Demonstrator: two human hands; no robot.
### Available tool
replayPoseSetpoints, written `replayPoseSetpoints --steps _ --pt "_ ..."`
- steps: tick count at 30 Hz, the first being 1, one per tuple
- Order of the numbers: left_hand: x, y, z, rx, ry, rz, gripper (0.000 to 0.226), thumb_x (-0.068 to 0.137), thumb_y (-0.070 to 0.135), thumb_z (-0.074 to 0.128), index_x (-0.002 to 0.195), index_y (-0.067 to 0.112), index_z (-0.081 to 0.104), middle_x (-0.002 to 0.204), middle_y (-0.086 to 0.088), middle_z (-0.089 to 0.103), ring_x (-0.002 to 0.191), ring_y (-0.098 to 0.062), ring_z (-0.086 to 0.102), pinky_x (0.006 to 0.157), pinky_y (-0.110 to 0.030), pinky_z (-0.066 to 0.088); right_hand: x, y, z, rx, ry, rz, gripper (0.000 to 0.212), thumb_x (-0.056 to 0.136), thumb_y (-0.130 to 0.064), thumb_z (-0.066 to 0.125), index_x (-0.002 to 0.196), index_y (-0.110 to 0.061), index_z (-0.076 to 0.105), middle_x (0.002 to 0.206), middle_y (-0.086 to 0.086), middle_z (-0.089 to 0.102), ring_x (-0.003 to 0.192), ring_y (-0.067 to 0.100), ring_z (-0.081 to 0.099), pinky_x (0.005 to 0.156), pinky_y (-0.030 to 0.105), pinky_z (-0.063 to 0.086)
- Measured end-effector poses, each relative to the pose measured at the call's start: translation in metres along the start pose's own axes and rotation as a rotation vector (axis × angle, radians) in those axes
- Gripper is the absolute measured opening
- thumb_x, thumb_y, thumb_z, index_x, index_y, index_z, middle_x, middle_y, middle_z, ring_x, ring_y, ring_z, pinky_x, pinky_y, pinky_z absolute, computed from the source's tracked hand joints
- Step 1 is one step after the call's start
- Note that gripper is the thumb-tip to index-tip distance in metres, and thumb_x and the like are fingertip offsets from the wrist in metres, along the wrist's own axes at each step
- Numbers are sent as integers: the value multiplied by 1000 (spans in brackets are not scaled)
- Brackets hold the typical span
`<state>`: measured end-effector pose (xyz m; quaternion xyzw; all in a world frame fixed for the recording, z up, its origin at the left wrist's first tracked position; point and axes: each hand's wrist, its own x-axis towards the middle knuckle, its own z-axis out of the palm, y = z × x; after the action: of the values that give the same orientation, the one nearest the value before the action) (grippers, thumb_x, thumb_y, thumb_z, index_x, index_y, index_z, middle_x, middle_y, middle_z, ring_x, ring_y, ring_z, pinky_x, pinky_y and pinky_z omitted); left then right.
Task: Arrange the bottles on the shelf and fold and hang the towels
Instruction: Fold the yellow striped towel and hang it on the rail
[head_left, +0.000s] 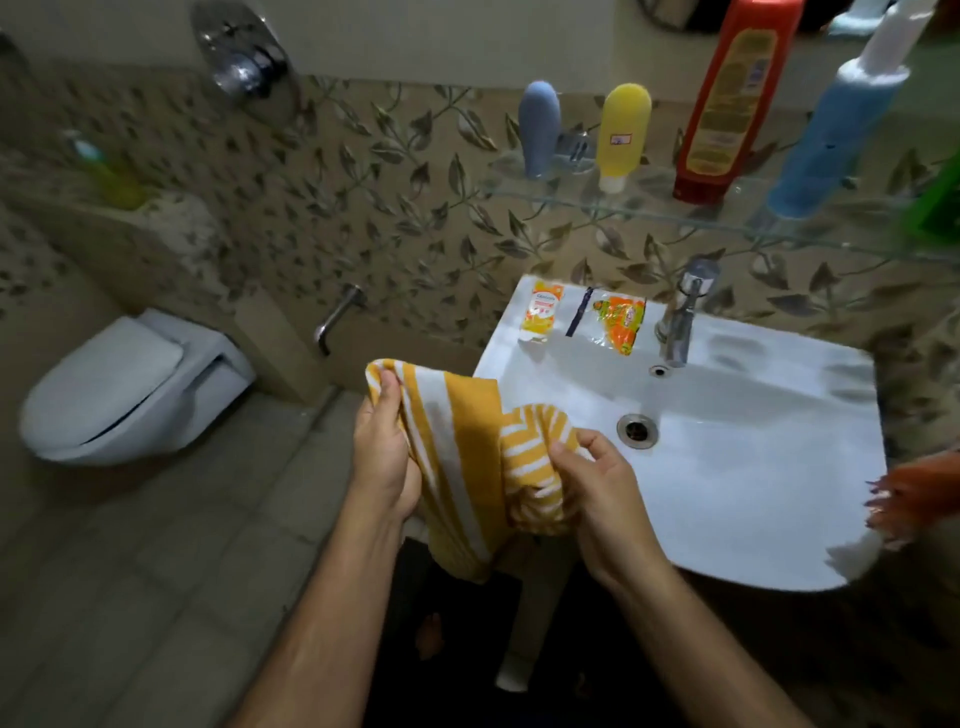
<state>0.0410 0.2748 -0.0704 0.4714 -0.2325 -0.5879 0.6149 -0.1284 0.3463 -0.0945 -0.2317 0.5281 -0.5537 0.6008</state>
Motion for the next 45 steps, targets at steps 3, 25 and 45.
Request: replayPoseSetpoints --steps 3,25,45 --pt "-12 -3 -9 30 37 1 29 102 32 42 94 13 63 80 -1 75 80 -14 71 75 -31 60 -29 5 -17 -25 -123 45 15 85 -6 69 98 -4 61 88 21 74 75 30 71 68 39 58" --pt "16 39 -88 347 -63 47 25 85 5 68 108 16 64 97 -4 74 90 -16 69 84 -36 56 12 -33 92 27 -448 -20 32 86 -7 67 115 -17 59 89 9 69 77 21 67 72 32 59" --pt "17 76 -92 447 -319 364 45 70 48 77 105 26 59 99 5 68 91 -2 65 76 -16 50 -8 -23 206 761 -513 -22 86 89 -66 33 152 -7 27 144 8 45 136 20 41 119 34 23"
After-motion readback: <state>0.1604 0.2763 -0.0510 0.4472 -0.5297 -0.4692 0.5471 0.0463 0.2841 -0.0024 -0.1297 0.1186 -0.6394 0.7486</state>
